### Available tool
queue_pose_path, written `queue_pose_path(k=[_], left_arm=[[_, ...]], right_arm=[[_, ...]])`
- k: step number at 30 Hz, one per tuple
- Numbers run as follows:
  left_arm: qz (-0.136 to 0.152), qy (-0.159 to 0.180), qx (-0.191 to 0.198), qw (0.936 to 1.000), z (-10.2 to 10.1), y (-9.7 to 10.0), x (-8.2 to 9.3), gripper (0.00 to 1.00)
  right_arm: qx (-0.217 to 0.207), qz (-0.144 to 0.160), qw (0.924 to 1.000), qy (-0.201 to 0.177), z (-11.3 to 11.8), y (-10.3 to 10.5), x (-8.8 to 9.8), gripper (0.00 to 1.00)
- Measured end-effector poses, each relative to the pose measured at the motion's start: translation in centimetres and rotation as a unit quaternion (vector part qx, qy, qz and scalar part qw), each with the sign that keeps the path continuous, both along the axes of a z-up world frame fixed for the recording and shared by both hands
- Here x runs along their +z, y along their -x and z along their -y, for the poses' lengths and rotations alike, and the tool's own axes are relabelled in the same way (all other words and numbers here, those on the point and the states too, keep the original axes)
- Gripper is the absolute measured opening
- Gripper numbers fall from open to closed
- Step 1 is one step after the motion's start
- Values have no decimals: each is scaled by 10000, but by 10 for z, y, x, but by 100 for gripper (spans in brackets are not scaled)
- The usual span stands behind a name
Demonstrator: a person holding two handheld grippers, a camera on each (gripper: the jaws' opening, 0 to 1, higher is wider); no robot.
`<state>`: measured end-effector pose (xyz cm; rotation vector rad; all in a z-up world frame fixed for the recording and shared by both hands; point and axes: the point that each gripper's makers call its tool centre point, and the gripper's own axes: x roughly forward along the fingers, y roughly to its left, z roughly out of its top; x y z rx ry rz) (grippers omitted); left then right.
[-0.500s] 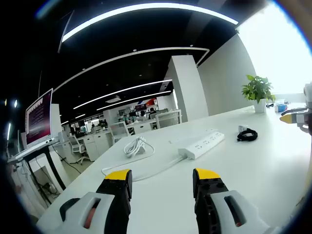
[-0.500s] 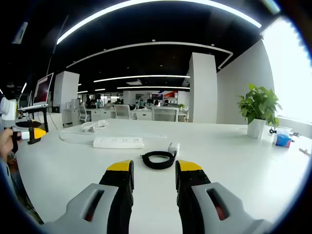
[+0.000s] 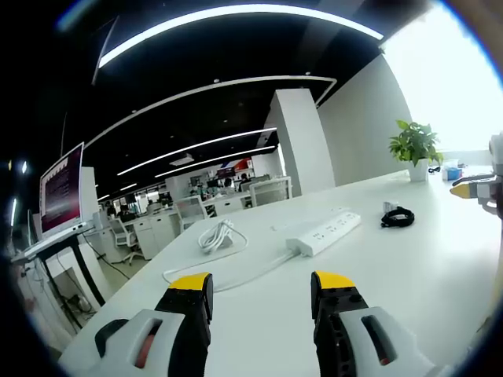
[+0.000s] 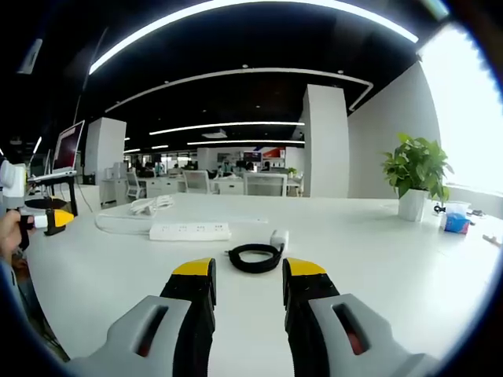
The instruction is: Straighten the power strip on the desk, plug the charger into it
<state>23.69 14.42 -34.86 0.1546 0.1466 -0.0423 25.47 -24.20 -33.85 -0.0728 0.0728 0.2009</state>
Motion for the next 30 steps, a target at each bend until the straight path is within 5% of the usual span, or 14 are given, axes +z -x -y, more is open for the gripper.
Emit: queue_pose_path(k=[30], left_arm=[[-259, -57, 2, 9996, 0, -2, -11, 54]], right_arm=[[-48, -39, 10000, 27, 2, -3, -3, 34]])
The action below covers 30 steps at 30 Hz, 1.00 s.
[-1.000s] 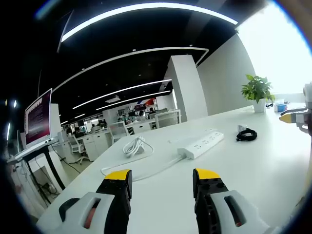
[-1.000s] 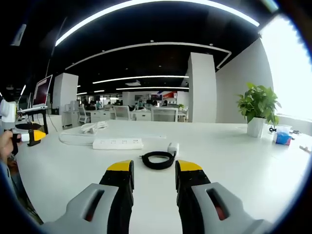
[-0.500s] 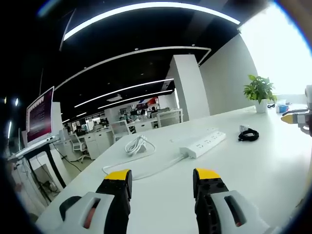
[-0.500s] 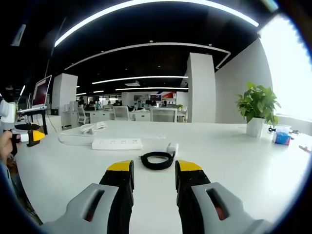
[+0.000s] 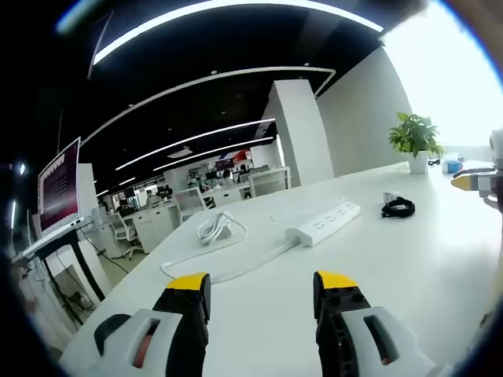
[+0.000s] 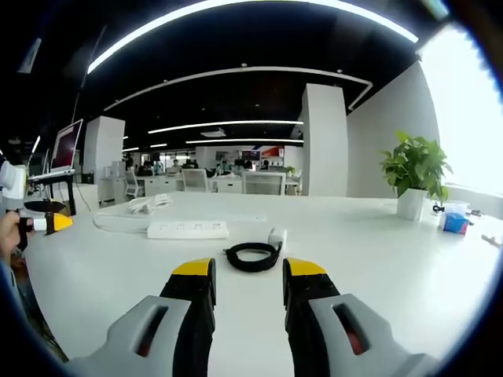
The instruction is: Straighten the power strip on the desk, plug the charger into it
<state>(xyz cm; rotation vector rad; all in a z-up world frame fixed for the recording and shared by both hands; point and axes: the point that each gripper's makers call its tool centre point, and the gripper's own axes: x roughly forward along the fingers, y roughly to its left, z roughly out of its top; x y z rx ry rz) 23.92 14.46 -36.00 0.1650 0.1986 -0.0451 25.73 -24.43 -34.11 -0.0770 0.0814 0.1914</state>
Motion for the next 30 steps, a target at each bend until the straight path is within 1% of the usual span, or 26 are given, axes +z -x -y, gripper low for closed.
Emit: queue_pose_path(k=[6, 13, 17, 22, 26, 30], left_arm=[[-37, 5, -79, 10000, 5, -2, -2, 54], [-42, -23, -115, 9999, 6, -3, -1, 54], [-10, -3, -144, 9999, 8, -5, 0, 54], [-1, 53, -206, 9998, 10, -7, 1, 54], [55, 104, -240, 9996, 12, -8, 2, 54], [192, 194, -289, 9992, 13, -12, 8, 54]], right_arm=[[-23, -102, 9999, 53, 3, 0, -4, 34], [-22, -97, 9999, 49, 4, -1, -3, 34], [58, -103, 9999, 26, 1, -2, -3, 35], [51, -79, 10000, -16, 2, -3, -1, 35], [49, -47, 10000, -19, 3, -5, 2, 35], [86, 34, 9999, 47, 4, -10, 8, 35]])
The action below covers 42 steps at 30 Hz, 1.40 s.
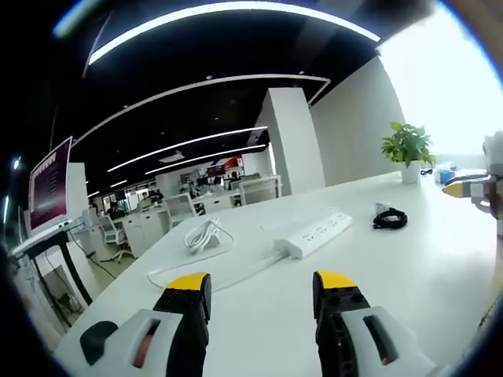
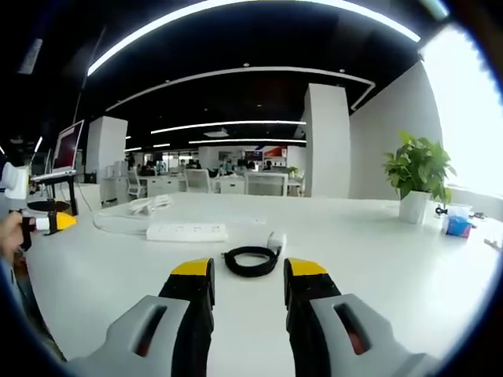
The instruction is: Straighten the power strip on the desk, plug the charger into it
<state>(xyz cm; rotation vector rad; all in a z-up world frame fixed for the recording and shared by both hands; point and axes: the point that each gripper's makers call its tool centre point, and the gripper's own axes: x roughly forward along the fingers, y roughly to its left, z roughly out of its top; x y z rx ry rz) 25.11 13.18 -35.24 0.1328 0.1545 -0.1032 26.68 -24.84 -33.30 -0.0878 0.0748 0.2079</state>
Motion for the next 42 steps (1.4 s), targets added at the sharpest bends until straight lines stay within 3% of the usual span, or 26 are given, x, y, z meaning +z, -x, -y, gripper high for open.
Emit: queue_pose_path(k=[21, 42], left_arm=[[449, 201, -223, 9985, -1, -14, 19, 53], [742, 363, -573, 9949, 6, -33, 37, 51]], right_arm=[[193, 467, 9985, 188, 5, -21, 33, 34], [446, 528, 9973, 237, 7, -52, 43, 34]])
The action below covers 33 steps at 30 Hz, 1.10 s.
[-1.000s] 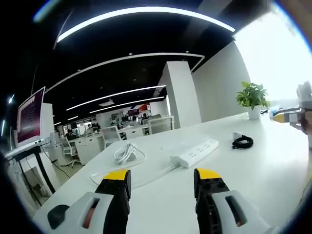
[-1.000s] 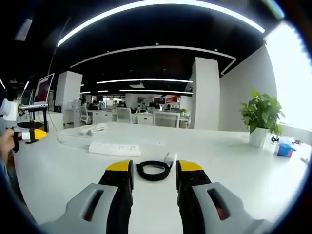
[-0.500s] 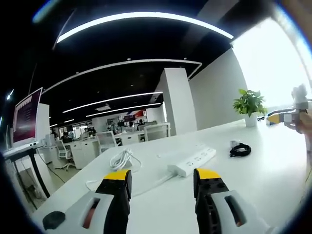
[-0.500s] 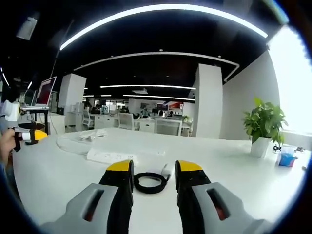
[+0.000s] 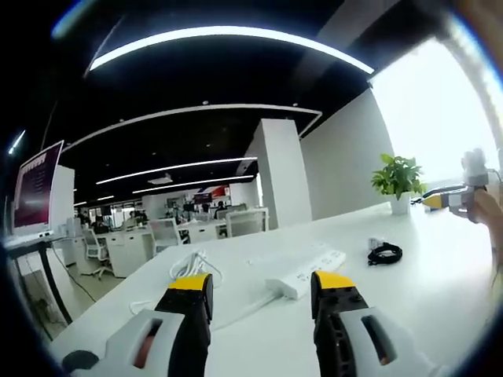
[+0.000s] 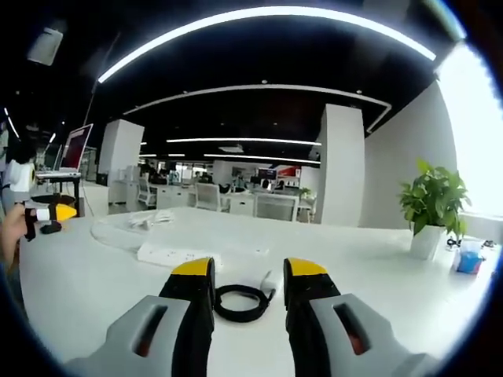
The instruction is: Straighten the power strip on the desk, plug the charger into it
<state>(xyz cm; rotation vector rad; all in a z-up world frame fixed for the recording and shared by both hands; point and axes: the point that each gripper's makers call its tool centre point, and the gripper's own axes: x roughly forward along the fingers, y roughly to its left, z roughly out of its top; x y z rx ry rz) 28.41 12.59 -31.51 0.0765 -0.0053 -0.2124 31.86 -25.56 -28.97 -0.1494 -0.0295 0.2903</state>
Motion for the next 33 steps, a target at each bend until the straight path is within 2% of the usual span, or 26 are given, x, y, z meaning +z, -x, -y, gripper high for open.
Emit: queue_pose_path(k=[4, 8, 18, 25, 32, 33], left_arm=[[-36, -36, -30, 10000, 0, -5, -2, 51], [-94, -15, -79, 9999, -1, -11, -5, 51], [-231, 66, -158, 9996, 0, -19, -13, 50], [-246, 50, -236, 9994, 0, -24, -11, 50], [-263, 83, -348, 9990, 1, -30, -11, 49], [-271, 87, -353, 9990, 2, -32, -12, 49]], right_arm=[[79, -16, 9999, 104, -6, -7, 1, 34], [123, -29, 9992, 383, -10, -16, 4, 34], [480, -106, 9975, 500, -27, -33, 4, 34], [824, -238, 9942, 652, -45, -39, -7, 33], [1055, -416, 9911, 692, -54, -45, -17, 31], [1008, -437, 9901, 868, -52, -47, -19, 30]])
